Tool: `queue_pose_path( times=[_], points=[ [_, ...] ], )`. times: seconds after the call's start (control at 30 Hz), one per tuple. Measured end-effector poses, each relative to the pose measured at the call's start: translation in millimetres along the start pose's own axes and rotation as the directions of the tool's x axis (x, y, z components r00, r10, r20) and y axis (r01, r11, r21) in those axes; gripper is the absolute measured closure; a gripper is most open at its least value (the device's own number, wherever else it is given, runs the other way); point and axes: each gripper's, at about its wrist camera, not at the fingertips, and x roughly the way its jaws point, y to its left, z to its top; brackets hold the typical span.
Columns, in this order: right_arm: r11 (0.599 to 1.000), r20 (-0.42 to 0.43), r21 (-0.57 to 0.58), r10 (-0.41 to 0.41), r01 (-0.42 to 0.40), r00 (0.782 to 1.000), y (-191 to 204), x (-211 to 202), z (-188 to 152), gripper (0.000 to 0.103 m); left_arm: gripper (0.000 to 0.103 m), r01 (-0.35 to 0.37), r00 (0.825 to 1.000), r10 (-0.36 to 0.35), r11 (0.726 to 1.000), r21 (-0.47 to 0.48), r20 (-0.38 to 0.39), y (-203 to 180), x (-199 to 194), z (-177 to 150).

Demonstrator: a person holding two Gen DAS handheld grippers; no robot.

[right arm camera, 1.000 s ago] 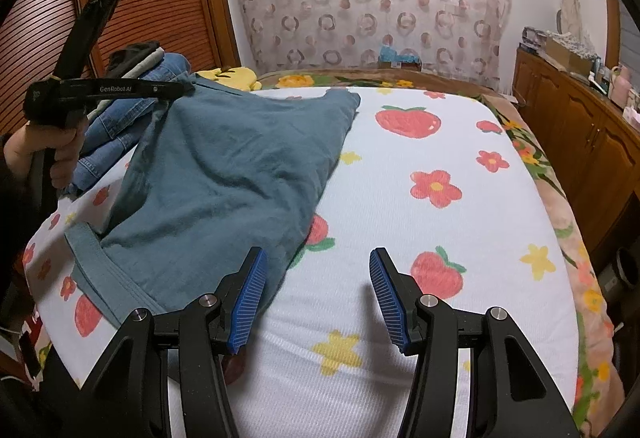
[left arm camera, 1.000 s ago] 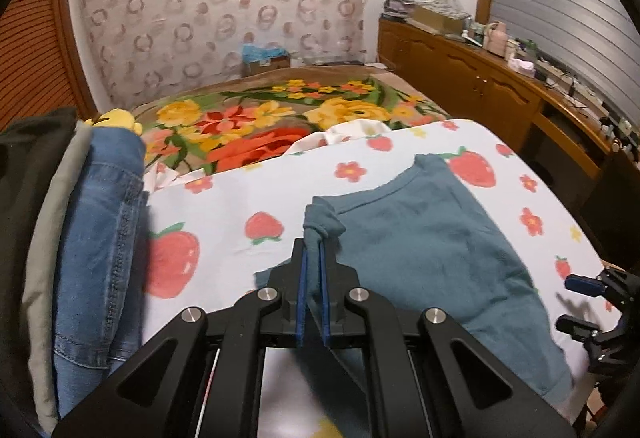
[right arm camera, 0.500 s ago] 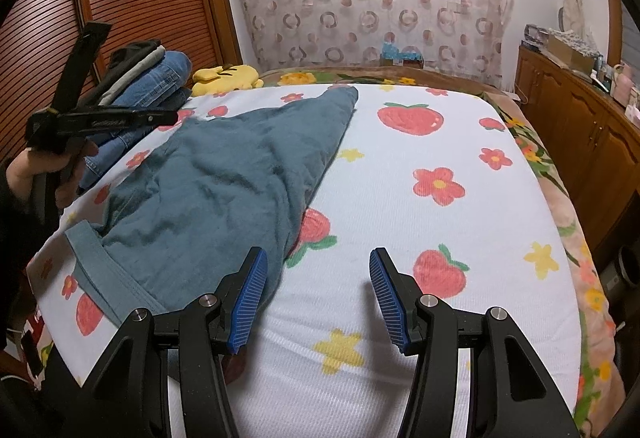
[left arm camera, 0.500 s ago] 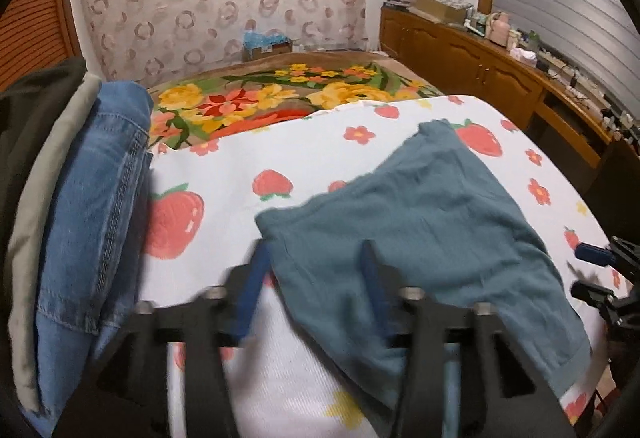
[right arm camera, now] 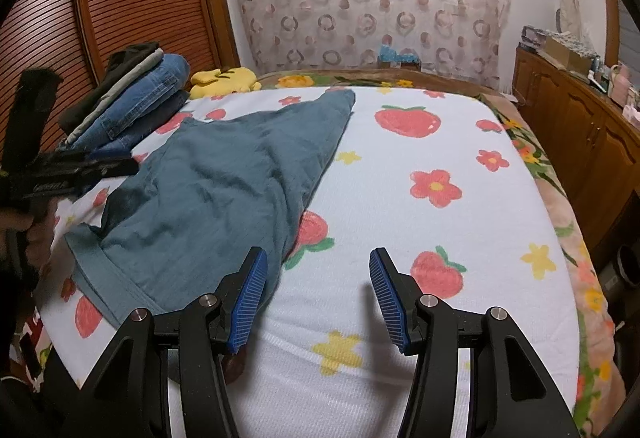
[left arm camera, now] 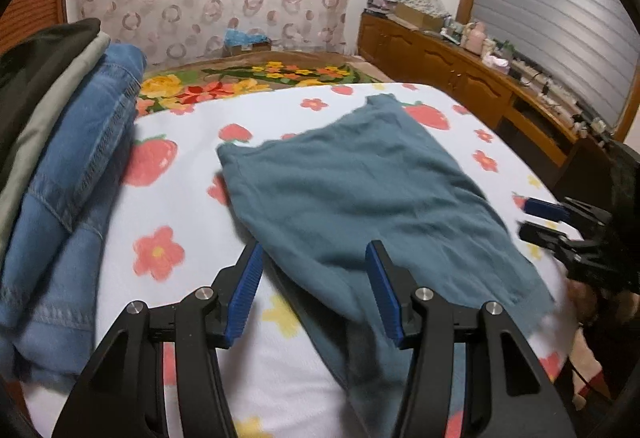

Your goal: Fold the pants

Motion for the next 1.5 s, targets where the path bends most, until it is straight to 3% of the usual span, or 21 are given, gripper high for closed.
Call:
queue_pose_path(
  times=[0.2, 0.6, 0.93, 1.07, 1.1, 1.17, 1.2, 1.27, 1.5],
  points=[
    [0.999, 0.036, -0.042, -0.028, 0.029, 0.999, 9, -13, -3, 0.048, 0.048, 0.031, 1.0, -0.031, 1.0, -0.002, 0.004, -10, -17, -22],
    [0.99, -0.015, -0.111, 0.085, -0.087, 0.996, 49, -44, -33, 0.048, 0.051, 0.057, 0.998, -0.057, 0.998, -0.033, 0.005, -18, -48, -66],
    [0.978, -0.041, -0.209, 0.009, -0.018, 0.999, 68, -42, -39, 0.052, 0.067, 0.105, 0.994, -0.105, 0.994, -0.033, -0.007, -23, -49, -77],
    [0.976, -0.052, -0.219, -0.011, -0.001, 0.999, 73, -33, -38, 0.061, 0.073, 0.103, 0.995, -0.103, 0.994, -0.034, -0.002, -26, -47, -75],
    [0.974, -0.056, -0.226, 0.001, -0.014, 0.998, 75, -32, -37, 0.071, 0.075, 0.107, 0.994, -0.107, 0.994, -0.032, 0.0, -26, -47, -75],
    [0.969, -0.046, -0.247, -0.01, -0.001, 0.999, 79, -32, -37, 0.077, 0.08, 0.111, 0.994, -0.111, 0.994, -0.021, -0.001, -26, -45, -73],
    [0.968, -0.042, -0.251, -0.01, -0.001, 0.999, 80, -33, -38, 0.084, 0.08, 0.106, 0.994, -0.106, 0.994, -0.015, -0.003, -27, -44, -72],
    [0.971, -0.039, -0.238, -0.003, -0.006, 0.999, 78, -35, -38, 0.089, 0.09, 0.112, 0.994, -0.112, 0.994, -0.007, -0.007, -28, -44, -71],
    [0.981, -0.025, -0.189, 0.032, -0.036, 0.999, 64, -41, -37, 0.095, 0.096, 0.139, 0.99, -0.139, 0.99, 0.003, 0.032, -38, -64, -70]
  ],
)
